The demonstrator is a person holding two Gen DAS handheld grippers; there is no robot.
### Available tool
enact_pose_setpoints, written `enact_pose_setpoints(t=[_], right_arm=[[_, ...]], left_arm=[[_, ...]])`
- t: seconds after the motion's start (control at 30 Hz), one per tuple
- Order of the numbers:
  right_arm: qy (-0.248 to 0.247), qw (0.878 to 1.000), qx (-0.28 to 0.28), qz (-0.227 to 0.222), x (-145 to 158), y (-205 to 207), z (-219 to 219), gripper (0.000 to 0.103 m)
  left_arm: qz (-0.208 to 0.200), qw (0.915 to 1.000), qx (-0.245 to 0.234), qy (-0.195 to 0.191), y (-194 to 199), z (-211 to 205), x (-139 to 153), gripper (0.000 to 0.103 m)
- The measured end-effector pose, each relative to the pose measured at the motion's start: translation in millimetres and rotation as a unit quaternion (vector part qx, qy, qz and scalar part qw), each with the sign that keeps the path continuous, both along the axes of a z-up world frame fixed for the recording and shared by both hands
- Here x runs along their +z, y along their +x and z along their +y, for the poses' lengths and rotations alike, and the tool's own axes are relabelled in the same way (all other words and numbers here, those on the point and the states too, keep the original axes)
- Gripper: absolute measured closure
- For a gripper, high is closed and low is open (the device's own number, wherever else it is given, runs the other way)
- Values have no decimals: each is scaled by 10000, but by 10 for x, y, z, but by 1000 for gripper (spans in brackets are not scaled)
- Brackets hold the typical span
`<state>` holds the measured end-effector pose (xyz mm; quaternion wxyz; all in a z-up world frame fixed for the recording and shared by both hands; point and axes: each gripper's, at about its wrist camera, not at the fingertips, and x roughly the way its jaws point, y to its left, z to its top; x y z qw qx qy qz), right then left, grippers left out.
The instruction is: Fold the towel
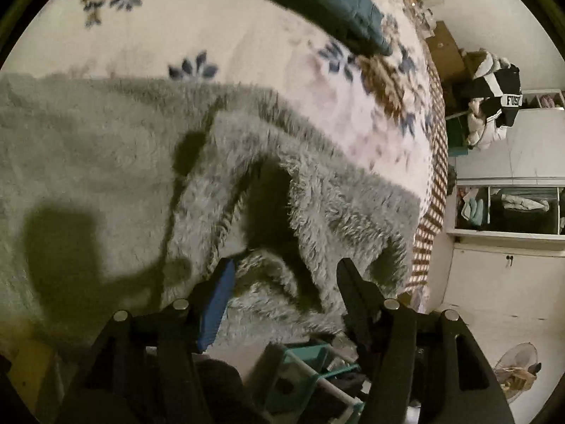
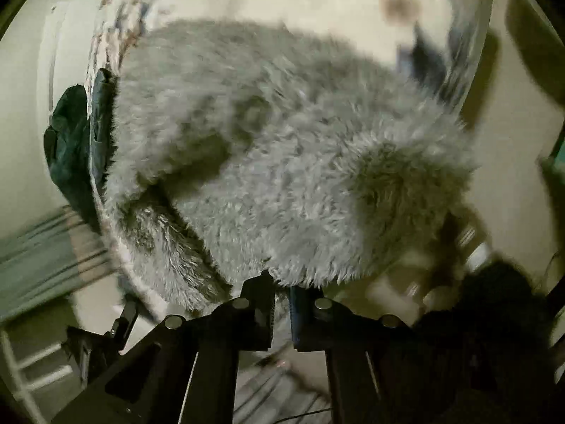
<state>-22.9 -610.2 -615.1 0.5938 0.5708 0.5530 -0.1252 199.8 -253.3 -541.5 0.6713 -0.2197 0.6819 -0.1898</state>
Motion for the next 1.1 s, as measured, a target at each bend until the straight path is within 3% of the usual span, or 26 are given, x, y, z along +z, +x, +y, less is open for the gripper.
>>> enact_pose_setpoints(t=[0.13, 0.27, 0.3, 0.33, 0.37, 0.4, 0.53, 0.67, 0.8, 0.87, 0.9, 0.93, 0.97, 1.0, 1.1], right_arm=[[-770, 9956, 520, 87, 326, -93, -48, 97], [-796, 9952, 563, 45, 402, -141, -161, 97], [-772, 9955, 550, 24, 411, -126, -162, 97], [-761, 9956, 549, 12, 422, -105, -212, 97], [-788, 9951, 594, -8, 433, -78, -208, 97], [-833, 9945, 627, -30, 451, -72, -212, 97], [-963, 9920, 815, -22, 478, -73, -241, 97], [-864, 9916, 967, 20, 379, -94, -149, 97], [-587, 9887, 1364, 207, 293, -48, -2, 92], [-573, 9836, 1699, 218, 330, 9, 56, 84], [-552, 9819, 1804, 191, 362, 21, 73, 80], [-517, 9808, 1877, 86, 419, 40, 82, 68], [-513, 9806, 1891, 21, 451, 40, 89, 54], [-523, 9806, 1887, -41, 500, 44, 83, 50], [-461, 9812, 1872, -108, 561, 70, 61, 49]], left_arm=[[123, 9997, 30, -205, 50, -125, -90, 45], [252, 9993, -206, -206, 166, -418, -317, 45], [331, 9990, -257, -153, 181, -471, -392, 50], [374, 9989, -211, -187, 198, -496, -457, 58], [367, 9989, -136, -262, 227, -500, -492, 88], [321, 9992, -144, -207, 245, -492, -474, 98], [-345, 9994, 8, -18, 460, -291, -158, 98], [-404, 9988, 265, -64, 730, -76, -72, 98], [149, 9971, 459, -590, 846, 14, -267, 95], [327, 9917, 626, -1074, 802, 82, -258, 95], [365, 9889, 703, -1260, 759, 126, -233, 90], [364, 9874, 748, -1344, 727, 166, -188, 84], [334, 9867, 784, -1385, 670, 201, -143, 69], [281, 9860, 851, -1409, 585, 246, -83, 52], [113, 9860, 883, -1408, 351, 350, 37, 42]])
